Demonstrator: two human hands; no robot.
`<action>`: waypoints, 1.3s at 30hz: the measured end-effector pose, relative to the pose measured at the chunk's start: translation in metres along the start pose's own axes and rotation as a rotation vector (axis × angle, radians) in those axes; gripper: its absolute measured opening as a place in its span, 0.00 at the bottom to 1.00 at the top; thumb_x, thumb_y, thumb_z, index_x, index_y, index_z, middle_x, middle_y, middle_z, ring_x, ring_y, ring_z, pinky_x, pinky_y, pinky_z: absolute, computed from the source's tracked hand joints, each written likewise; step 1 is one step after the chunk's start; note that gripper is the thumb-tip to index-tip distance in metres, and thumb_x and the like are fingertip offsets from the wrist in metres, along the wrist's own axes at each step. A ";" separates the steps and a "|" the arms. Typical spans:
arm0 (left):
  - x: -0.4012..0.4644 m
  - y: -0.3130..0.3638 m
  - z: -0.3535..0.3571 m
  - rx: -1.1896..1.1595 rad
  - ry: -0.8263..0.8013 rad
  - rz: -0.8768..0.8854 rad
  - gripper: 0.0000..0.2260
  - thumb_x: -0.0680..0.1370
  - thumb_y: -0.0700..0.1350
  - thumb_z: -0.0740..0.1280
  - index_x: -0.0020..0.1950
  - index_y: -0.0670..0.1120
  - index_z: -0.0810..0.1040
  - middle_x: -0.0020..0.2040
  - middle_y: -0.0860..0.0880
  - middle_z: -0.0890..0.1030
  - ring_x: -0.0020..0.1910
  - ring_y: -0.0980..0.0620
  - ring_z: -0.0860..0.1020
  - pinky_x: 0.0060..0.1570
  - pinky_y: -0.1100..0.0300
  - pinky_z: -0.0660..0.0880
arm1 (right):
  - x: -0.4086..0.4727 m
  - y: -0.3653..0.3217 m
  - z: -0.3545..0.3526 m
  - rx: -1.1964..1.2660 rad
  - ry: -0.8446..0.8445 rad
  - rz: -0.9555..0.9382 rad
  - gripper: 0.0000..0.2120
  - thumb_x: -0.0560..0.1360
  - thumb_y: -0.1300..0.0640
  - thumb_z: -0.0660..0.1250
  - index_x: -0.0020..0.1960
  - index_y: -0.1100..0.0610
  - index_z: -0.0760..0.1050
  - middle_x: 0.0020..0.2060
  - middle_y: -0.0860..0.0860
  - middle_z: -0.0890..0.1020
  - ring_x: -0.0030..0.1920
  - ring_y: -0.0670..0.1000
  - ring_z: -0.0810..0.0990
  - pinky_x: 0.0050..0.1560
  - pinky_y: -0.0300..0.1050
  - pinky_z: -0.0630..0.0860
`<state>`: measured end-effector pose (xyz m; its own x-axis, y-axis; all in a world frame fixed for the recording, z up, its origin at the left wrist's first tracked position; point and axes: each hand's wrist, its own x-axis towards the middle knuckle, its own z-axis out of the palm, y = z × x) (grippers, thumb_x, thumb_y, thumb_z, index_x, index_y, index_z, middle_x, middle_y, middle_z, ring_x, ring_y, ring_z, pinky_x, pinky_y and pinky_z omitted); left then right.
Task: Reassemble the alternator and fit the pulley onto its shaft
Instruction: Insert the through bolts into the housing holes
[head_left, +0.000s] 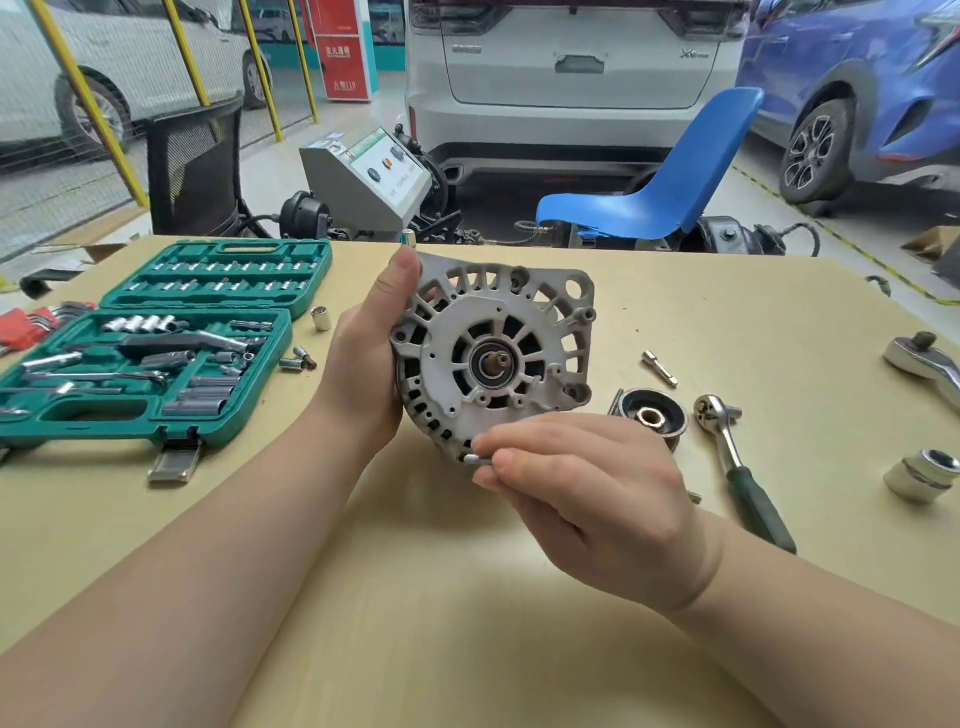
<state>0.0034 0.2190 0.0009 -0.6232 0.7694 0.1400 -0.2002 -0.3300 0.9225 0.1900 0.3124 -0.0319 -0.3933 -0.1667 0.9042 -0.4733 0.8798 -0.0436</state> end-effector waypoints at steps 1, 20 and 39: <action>0.000 0.000 0.001 -0.020 0.006 -0.002 0.35 0.80 0.66 0.70 0.71 0.37 0.80 0.68 0.32 0.81 0.68 0.30 0.80 0.73 0.29 0.71 | 0.000 0.000 0.001 -0.012 -0.013 -0.005 0.16 0.71 0.73 0.77 0.53 0.63 0.76 0.46 0.61 0.86 0.44 0.59 0.84 0.45 0.52 0.82; -0.007 0.006 0.009 -0.042 -0.046 0.021 0.48 0.69 0.72 0.77 0.71 0.34 0.77 0.67 0.29 0.80 0.67 0.25 0.79 0.72 0.23 0.69 | 0.009 0.002 0.001 -0.235 -0.192 0.033 0.05 0.78 0.61 0.74 0.44 0.60 0.85 0.44 0.55 0.84 0.40 0.60 0.76 0.40 0.55 0.73; -0.004 0.012 0.012 0.275 0.070 0.110 0.34 0.76 0.69 0.71 0.52 0.35 0.85 0.51 0.32 0.87 0.52 0.30 0.86 0.58 0.29 0.80 | 0.009 0.005 -0.010 -0.225 -0.358 0.080 0.11 0.81 0.53 0.72 0.45 0.60 0.84 0.40 0.54 0.81 0.40 0.60 0.75 0.41 0.55 0.74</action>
<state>0.0133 0.2185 0.0154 -0.6821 0.6948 0.2280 0.0774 -0.2415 0.9673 0.1922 0.3197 -0.0198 -0.6895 -0.2027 0.6953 -0.2618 0.9649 0.0218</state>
